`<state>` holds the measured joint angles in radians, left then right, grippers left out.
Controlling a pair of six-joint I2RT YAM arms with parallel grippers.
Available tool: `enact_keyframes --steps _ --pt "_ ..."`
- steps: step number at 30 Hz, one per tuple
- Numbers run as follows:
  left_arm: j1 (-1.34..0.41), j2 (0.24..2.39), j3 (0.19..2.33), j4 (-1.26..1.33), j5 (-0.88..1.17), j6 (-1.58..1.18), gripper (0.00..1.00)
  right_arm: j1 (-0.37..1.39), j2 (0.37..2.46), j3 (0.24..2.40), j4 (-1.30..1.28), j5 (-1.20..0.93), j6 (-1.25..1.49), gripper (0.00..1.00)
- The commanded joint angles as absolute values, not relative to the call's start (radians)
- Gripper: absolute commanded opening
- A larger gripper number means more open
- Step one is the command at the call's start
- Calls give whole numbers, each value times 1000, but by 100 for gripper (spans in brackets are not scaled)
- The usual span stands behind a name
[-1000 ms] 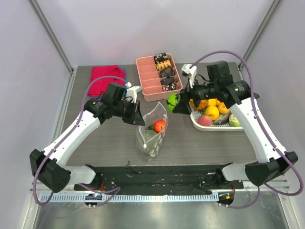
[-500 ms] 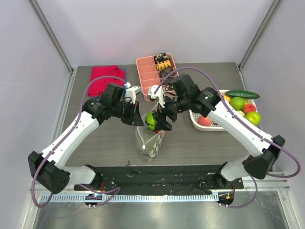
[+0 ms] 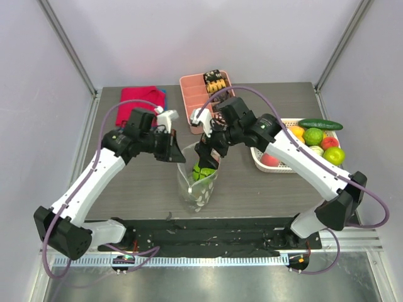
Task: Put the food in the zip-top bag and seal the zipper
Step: Place the fake fruit in the zipper food storage bag, then adjust the zipper food storage bag at the center of the board.
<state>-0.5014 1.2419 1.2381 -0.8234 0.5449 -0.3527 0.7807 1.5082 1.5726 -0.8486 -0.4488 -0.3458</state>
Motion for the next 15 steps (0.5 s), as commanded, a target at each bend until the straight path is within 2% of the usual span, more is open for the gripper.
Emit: enact_keyframes --steps 1,6,7,9,10,12,13,15 --pt "-336 1187 1203 -732 665 -484 0 765 1390 1589 -727 -456 -171 100" --pt "-232 1183 1184 -692 689 -677 0 764 1263 1489 -632 -443 -46 96" --pt "-229 1178 1177 -677 669 -705 0 764 1232 1450 -559 -446 -11 88" --pt "-229 1161 1169 -643 644 -793 0 765 1149 1332 -479 -442 29 76" --pt "-229 1157 1163 -628 629 -826 0 764 1128 1298 -394 -433 50 67" --pt "-229 1146 1147 -607 595 -905 0 769 1089 1214 -322 -428 119 60" --pt "-229 1141 1144 -610 583 -925 0 770 1086 1194 -278 -433 141 51" --pt "-224 1123 1117 -612 548 -983 0 788 1091 1157 -261 -462 187 45"
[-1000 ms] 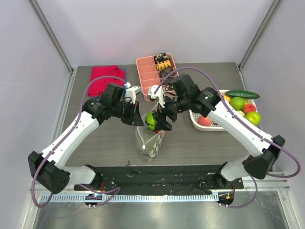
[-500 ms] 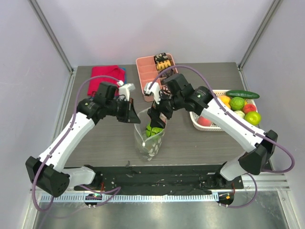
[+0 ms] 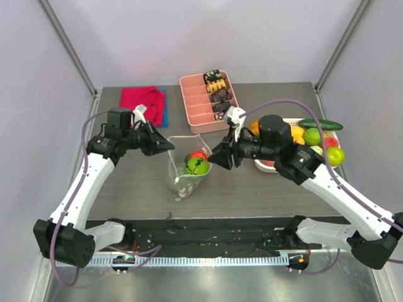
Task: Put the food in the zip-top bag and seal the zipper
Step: Adjust the zipper food storage bag at the center of the board.
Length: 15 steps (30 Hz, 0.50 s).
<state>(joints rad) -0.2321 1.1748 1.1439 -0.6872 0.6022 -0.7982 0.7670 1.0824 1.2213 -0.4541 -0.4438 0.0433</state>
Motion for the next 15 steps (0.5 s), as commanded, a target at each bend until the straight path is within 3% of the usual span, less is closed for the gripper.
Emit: enact_keyframes --steps 1,8,9,10,13,15 --pt "-218 1115 1102 -609 535 -1003 0 805 1101 1146 -252 -469 195 42" --pt "-209 1111 1074 -623 491 -1071 0 1005 1160 1066 -146 -405 296 41" --pt "-207 1109 1075 -618 489 -1075 0 1034 1169 1063 -131 -388 304 44" --pt "-209 1109 1074 -614 486 -1083 0 1046 1180 1063 -105 -367 327 56" --pt "-207 1098 1063 -597 488 -1114 0 1071 1238 1065 -48 -296 377 75" --pt "-209 1092 1055 -581 492 -1135 0 1086 1281 1086 -22 -243 394 77"
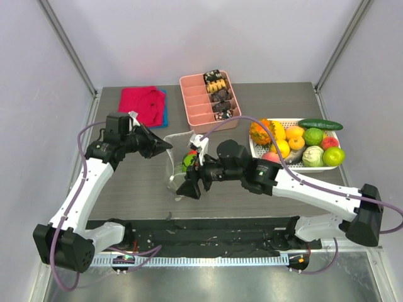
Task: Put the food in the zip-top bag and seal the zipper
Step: Adjust the zipper food storage bag at the center of the board.
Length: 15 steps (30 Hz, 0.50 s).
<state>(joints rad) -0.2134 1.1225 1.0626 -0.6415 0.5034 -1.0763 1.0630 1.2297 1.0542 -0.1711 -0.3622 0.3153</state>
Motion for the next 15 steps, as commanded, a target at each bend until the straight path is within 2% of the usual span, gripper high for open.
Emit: enact_keyframes --steps 1,8,14,15 --pt "-207 1089 1048 -580 497 -1143 0 1106 1293 1095 -12 -212 396 77" --pt "-207 1063 1029 -557 522 -1161 0 1151 1391 1143 -5 32 374 78" --pt "-209 1035 996 -558 528 -1154 0 1152 1434 1229 -35 130 400 78" --pt "-209 1032 989 -567 529 -1147 0 1152 1434 1233 -57 152 399 70"
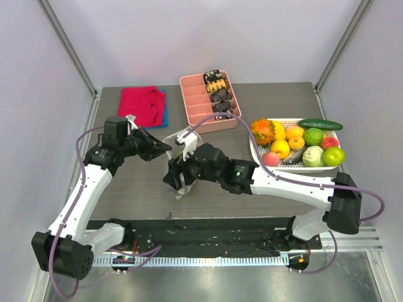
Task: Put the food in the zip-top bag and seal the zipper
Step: Adjust the zipper food storage bag at the center of the board.
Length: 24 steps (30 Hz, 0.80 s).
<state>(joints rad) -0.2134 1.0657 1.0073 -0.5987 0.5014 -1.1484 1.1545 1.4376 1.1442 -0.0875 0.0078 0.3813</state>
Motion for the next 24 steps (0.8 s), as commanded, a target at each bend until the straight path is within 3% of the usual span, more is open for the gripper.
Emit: enact_keyframes --steps 1,5,6,8,9,14,15,17,18,19,21,23,24 --pt "-210 1023 986 -578 534 -1138 0 1152 1428 1238 -67 194 397 62" --pt "-209 994 982 -621 535 -1108 0 1141 1401 1218 -110 225 365 35" --pt "-209 988 983 -630 535 -1103 0 1134 1391 1209 -129 224 361 22" --pt "-209 971 986 -659 531 -1083 0 1124 1361 1186 -147 201 333 13" --pt "-210 965 986 -664 532 -1077 0 1120 1350 1178 -162 186 322 2" --pt "-209 936 957 -655 583 -1045 2 1097 1261 1125 -166 28 169 1" --pt "-210 928 957 -655 591 -1002 21 1094 1224 1118 -169 -39 135 1" --pt "-210 914 982 -649 600 -933 43 1088 1195 1115 -189 -93 21 1" --pt "-207 893 997 -644 586 -839 69 1086 1183 1120 -228 -115 5 1" --pt "-209 875 1018 -644 569 -783 80 1085 1166 1126 -251 -167 -41 1" --pt "-209 842 1061 -596 561 -648 100 1077 1149 1137 -325 -215 -136 1" --pt "-209 792 1080 -548 641 -389 100 1068 1123 1131 -360 -244 -181 1" --pt "-209 775 1088 -531 775 -294 100 1065 1115 1128 -395 -255 -237 1"
